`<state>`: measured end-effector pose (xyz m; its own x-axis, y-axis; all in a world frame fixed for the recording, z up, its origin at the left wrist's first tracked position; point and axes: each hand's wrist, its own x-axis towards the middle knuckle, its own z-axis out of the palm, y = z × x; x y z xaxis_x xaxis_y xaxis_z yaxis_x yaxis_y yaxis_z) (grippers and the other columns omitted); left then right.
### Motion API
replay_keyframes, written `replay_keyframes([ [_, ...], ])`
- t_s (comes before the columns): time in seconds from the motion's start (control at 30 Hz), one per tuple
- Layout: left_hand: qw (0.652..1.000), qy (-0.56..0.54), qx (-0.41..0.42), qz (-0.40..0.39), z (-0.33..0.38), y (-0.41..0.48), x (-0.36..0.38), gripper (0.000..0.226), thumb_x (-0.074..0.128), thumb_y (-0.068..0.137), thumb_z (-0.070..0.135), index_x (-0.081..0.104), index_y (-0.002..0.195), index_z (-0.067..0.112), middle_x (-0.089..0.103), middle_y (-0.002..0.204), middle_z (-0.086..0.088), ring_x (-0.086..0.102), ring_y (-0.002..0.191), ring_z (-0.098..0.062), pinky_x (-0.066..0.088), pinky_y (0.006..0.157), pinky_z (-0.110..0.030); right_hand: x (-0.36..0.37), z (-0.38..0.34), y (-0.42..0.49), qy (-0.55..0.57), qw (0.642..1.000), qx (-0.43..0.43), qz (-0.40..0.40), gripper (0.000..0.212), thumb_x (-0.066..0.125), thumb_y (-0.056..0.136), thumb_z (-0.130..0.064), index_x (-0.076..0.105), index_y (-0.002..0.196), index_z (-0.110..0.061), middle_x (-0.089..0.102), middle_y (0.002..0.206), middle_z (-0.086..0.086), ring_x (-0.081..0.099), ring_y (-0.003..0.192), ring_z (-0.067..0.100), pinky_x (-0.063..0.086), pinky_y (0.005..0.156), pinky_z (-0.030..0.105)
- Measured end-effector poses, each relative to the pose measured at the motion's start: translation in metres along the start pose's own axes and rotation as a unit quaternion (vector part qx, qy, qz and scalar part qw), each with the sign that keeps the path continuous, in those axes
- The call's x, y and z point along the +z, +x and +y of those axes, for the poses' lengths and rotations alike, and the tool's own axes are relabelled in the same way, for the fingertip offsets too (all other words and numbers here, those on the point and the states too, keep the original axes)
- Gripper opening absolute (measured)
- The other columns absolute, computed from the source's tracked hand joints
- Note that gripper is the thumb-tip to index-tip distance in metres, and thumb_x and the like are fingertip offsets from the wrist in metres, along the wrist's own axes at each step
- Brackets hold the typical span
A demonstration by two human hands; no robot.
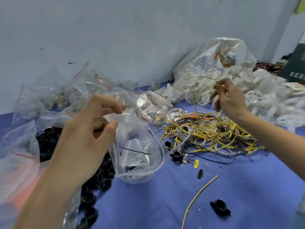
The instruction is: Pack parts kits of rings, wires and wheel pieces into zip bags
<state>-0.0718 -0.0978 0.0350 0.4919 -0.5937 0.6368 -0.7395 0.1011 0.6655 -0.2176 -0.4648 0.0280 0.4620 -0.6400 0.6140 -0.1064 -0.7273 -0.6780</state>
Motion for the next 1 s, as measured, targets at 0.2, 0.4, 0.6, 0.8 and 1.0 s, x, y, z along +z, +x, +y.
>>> replay_keyframes([
  [0.2,0.998,0.050,0.029,-0.025,-0.004,-0.001,0.000,0.022,0.046,0.081,0.031,0.066,0.085,0.037,0.065,0.119,0.022,0.062,0.072,0.006,0.046,0.059,-0.010,0.001,-0.023,-0.006,0.158,0.982,0.085,-0.055,0.036,0.039,0.101,-0.009,0.043,0.132,-0.025,0.049,0.056,0.006,0.037,0.036,0.005,0.029,0.035,0.016],
  [0.4,0.999,0.047,0.005,-0.013,0.000,-0.001,0.001,0.027,0.046,0.080,0.041,0.070,0.092,0.045,0.065,0.119,0.022,0.065,0.087,0.001,0.049,0.070,-0.016,-0.005,-0.074,0.000,0.226,0.965,0.100,-0.092,0.028,0.050,0.081,-0.023,0.064,0.058,-0.016,0.031,0.038,-0.006,0.022,0.033,0.011,0.015,0.039,0.016],
  [0.6,0.998,0.022,-0.054,-0.037,0.017,-0.002,0.012,0.035,0.067,0.084,0.021,0.068,0.105,0.049,0.060,0.122,0.029,0.063,0.085,-0.041,0.051,0.076,-0.034,-0.005,-0.155,0.011,0.369,0.926,0.003,-0.083,0.032,0.067,0.078,-0.026,0.065,0.047,-0.018,0.059,0.054,-0.008,0.060,0.058,0.013,0.054,0.063,0.027],
  [0.8,0.997,-0.011,-0.064,-0.044,0.024,-0.003,0.016,0.057,0.056,0.085,-0.014,0.070,0.104,0.038,0.061,0.120,0.031,0.062,0.082,-0.008,0.050,0.077,-0.024,0.021,-0.202,-0.020,0.672,0.695,0.173,-0.189,0.039,0.039,0.091,0.001,0.052,0.054,-0.001,0.052,0.049,0.005,0.059,0.042,0.013,0.058,0.054,0.028],
  [1.0,0.991,-0.091,-0.072,-0.061,0.020,-0.004,0.019,0.060,0.063,0.081,-0.007,0.071,0.091,0.052,0.068,0.102,0.026,0.061,0.074,-0.008,0.052,0.073,-0.017,0.055,-0.219,-0.090,0.643,0.548,0.214,-0.490,0.041,0.052,0.078,-0.011,0.014,0.074,-0.026,0.018,0.052,-0.005,0.017,0.039,0.008,0.023,0.033,0.017],
])
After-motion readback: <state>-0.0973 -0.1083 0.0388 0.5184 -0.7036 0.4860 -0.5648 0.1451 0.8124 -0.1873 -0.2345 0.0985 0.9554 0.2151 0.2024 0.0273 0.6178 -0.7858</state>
